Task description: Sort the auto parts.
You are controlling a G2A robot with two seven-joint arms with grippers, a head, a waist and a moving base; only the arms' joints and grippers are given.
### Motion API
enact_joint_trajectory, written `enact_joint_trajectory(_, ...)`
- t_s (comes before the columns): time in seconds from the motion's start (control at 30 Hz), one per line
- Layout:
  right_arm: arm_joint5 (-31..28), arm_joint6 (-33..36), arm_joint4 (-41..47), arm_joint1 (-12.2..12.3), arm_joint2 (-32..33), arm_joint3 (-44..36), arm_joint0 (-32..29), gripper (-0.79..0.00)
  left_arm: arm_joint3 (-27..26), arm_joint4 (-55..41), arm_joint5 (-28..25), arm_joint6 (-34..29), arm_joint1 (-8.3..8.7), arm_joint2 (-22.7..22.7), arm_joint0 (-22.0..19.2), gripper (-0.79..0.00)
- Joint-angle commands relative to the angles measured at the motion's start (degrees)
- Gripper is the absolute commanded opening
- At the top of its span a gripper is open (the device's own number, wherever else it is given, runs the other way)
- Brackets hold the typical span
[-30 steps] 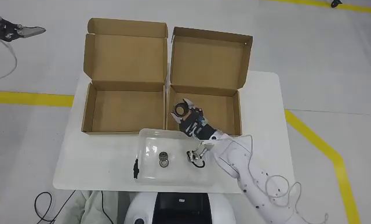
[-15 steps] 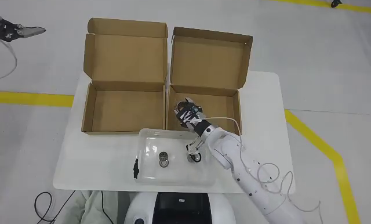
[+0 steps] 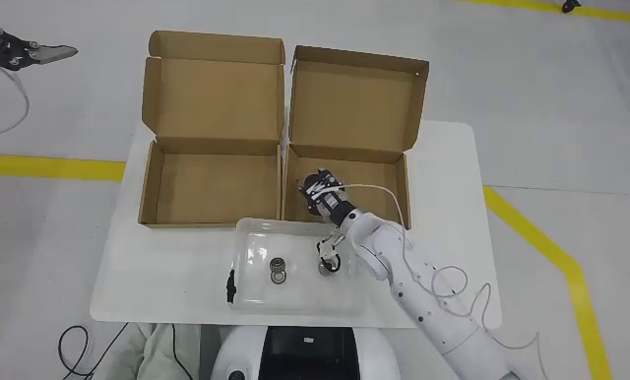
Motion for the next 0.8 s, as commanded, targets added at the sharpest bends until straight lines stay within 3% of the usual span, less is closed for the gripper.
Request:
enact_joint_trajectory(0.0,-0.2,0.1,0.5,-0.2,-0.1,1.0,0.5,-0.785,0.0,0.0,0.0,0.0,0.00,0.0,0.0,0.000)
enact_joint_trajectory(0.2,-0.8,-0.1,2.4,-0.8,-0.3,3.8,1.7,-0.785,0.0,0.0,0.0,0.0,0.00,0.0,0.0,0.000)
enact_joint_trajectory(0.33,-1.1,-0.4,3.1,-1.1,-0.4,5.1,2.1,-0.610,0.0,0.0,0.0,0.0,0.00,0.0,0.0,0.000)
enact_joint_trajectory(0.47,-1.2,-0.8,3.5,-1.3,-0.2,5.8,2.3,-0.502,0.0,0.0,0.0,0.0,0.00,0.0,0.0,0.000)
enact_joint_trajectory(0.77,-1.4,-0.8,3.2,-1.5,0.3,5.5,2.1,-0.394,0.0,0.0,0.0,0.0,0.00,0.0,0.0,0.000)
